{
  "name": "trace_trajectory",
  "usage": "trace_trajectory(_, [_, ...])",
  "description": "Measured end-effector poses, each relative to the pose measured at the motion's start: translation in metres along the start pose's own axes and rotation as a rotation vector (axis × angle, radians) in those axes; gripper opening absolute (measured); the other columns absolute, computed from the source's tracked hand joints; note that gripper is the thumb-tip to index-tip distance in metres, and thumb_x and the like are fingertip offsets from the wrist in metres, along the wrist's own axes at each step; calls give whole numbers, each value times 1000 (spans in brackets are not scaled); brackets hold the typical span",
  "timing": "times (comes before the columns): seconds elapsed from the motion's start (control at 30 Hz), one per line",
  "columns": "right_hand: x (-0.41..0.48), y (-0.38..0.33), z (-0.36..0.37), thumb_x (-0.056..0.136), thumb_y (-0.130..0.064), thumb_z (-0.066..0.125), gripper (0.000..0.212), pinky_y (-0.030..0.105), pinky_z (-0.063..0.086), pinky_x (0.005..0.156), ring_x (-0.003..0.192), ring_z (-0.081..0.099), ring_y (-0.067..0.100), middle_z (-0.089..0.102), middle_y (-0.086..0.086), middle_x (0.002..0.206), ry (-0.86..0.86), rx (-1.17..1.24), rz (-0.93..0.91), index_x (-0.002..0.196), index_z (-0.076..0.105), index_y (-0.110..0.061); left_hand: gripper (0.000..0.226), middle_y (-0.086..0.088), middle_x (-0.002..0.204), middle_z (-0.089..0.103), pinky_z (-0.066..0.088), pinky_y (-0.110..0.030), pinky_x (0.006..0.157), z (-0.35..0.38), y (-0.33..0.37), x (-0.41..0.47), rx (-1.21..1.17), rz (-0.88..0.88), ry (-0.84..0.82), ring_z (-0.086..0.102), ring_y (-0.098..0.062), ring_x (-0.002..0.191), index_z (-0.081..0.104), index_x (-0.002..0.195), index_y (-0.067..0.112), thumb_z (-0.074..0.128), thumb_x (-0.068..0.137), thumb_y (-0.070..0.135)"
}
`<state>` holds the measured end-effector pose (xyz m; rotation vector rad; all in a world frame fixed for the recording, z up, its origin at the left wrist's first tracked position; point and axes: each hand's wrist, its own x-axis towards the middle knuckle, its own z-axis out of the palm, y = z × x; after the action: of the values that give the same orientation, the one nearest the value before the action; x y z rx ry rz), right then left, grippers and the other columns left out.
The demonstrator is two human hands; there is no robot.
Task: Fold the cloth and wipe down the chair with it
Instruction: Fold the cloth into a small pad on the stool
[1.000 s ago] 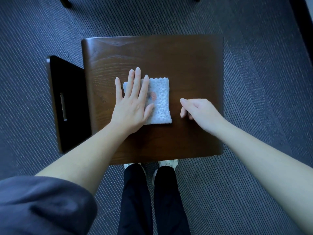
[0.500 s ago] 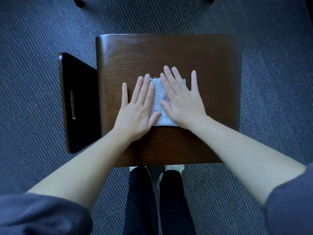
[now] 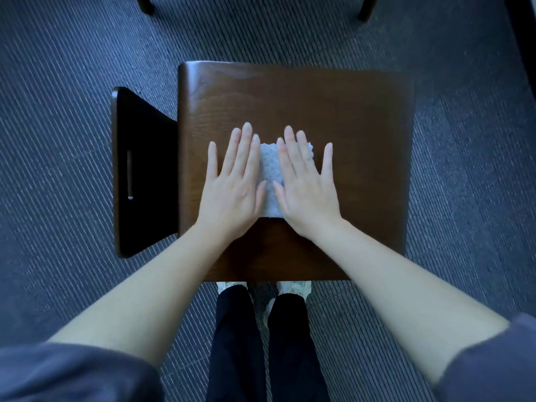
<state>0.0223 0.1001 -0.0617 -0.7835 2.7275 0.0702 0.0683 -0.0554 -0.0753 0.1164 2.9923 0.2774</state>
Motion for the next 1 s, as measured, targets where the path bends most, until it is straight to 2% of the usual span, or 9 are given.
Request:
trace_trajectory(0.2, [3,5,16,99,-47,25,67,61,6,115,149,1,24,3,8,162,28,41,17,154,9,-11,70,-14,164,1,0,-56,120,17,-5,0,17,12,-36,-1,-27,152,4,155,4,22,103,46])
trace_trajectory(0.33, [-2,6,7,99,-51,21,70,61,6,115,149,-1,23,0,8,162,-32,14,47,154,6,-10,72,-14,164,-2,1,-58,120,6,-2,-2,45,-24,-102,-2,-26,152,0,155,5,15,101,51])
trace_trajectory(0.4, [-8,12,3,100,-50,22,69,61,7,115,149,1,24,2,9,161,-38,27,79,153,7,-8,74,-15,164,1,3,-57,120,-2,-4,-1,15,-57,-136,0,-27,152,4,155,3,15,100,52])
trace_trajectory(0.47, [-15,20,-2,100,-44,28,66,59,8,116,149,4,24,7,9,161,-13,90,121,153,12,-7,71,-17,163,11,12,-55,120,-12,-9,0,-68,-109,-111,9,-29,152,15,154,1,27,100,46])
trace_trajectory(0.57, [-17,28,-12,98,-31,43,55,49,21,115,143,26,21,31,5,154,109,273,226,149,30,-12,59,-18,147,43,41,-52,103,-28,-16,5,-222,-232,41,41,-35,135,40,145,1,55,93,25])
trace_trajectory(0.63, [-14,30,-19,95,-27,51,49,40,33,104,129,41,19,45,2,141,181,411,319,142,42,-16,52,-15,132,52,48,-49,91,-37,-16,8,-296,-349,77,50,-33,119,49,137,4,60,89,20])
trace_trajectory(0.77, [-6,29,-25,90,-27,60,50,36,38,93,117,49,20,51,1,129,184,331,233,137,48,-17,47,-12,121,53,49,-45,81,-45,-10,14,-230,-315,5,52,-32,108,52,132,9,63,88,23])
trace_trajectory(0.9, [8,31,-27,90,-36,61,52,34,37,90,109,47,19,48,0,122,67,311,231,137,45,-20,50,-9,118,50,48,-42,78,-46,-9,26,-208,-375,-102,53,-29,106,49,130,14,68,87,32])
trace_trajectory(1.0, [19,34,-33,87,-36,65,35,32,42,83,100,46,16,45,-2,113,-7,329,230,117,53,-23,31,-5,111,47,45,-39,68,-46,-8,36,-285,-370,-151,54,-27,95,52,112,16,68,86,24])
